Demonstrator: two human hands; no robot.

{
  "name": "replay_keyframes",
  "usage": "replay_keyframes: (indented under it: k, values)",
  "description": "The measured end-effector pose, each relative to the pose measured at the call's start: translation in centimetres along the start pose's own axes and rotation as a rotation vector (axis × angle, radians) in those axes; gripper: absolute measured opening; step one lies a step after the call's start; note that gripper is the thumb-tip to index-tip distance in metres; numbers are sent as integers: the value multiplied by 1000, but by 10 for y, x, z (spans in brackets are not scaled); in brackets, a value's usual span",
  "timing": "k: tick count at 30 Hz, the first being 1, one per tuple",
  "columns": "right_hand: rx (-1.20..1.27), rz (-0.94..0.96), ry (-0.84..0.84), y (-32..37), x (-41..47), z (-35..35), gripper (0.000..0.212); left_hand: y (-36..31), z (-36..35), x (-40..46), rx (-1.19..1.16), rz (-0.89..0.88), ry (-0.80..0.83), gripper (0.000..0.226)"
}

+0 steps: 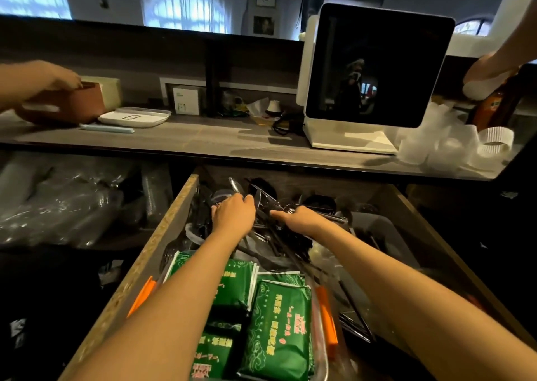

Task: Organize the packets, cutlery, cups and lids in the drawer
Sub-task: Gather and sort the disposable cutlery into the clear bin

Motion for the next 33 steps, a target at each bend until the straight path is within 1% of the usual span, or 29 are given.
replay_keyframes:
  k: [3, 6, 9, 12, 15, 19, 21, 24, 26, 28, 29, 31, 33]
  values:
    - [-86, 9, -75, 4, 1, 0, 64, -2, 3, -1, -75, -7, -4, 44]
    - [-160, 110, -111, 19, -9, -5, 61, 0, 2, 0, -141, -5, -28, 41]
    - [-167, 188, -123, 28, -15, -6, 50, -2, 3, -2, -169, -8, -46, 41]
    - [-111, 167, -140, 28, -14, 5, 40, -6, 7, -4, -198, -15, -64, 42]
    - [-88, 138, -100, 28, -19, 16, 33, -10, 8, -5, -211, -19, -67, 43]
    - [31, 108, -2, 22, -37, 44, 26, -12, 10, -7, -206, -25, -103, 46]
    - [113, 85, 11, 12, -43, 62, 23, -17, 10, -8, -202, -57, -103, 48]
    - [375, 114, 27, -4, -52, 80, 18, -34, 10, -12, -238, -139, -104, 54]
    - [604, 182, 94, -8, -61, 80, 16, -50, 9, -17, -348, -189, -129, 50]
    - [791, 236, 184, -11, -68, 74, 17, -65, 1, -23, -568, -192, -95, 45]
    - [837, 259, 226, -11, -72, 69, 18, -72, -6, -27, -710, -176, -51, 43]
    - [810, 315, 271, -11, -80, 59, 20, -88, -18, -39, -1006, -124, 53, 44]
    - [731, 351, 300, -10, -91, 49, 24, -101, -27, -48, -1226, -76, 125, 62]
Point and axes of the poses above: each hand's wrist, its own x-axis towards the middle knuckle, its own z-axis out of the back of the hand, y = z × x, the point moved 8 cm from there along x, towards the middle knuckle, and after that the axes turned 13 degrees about -z, right-handed, at the moved point
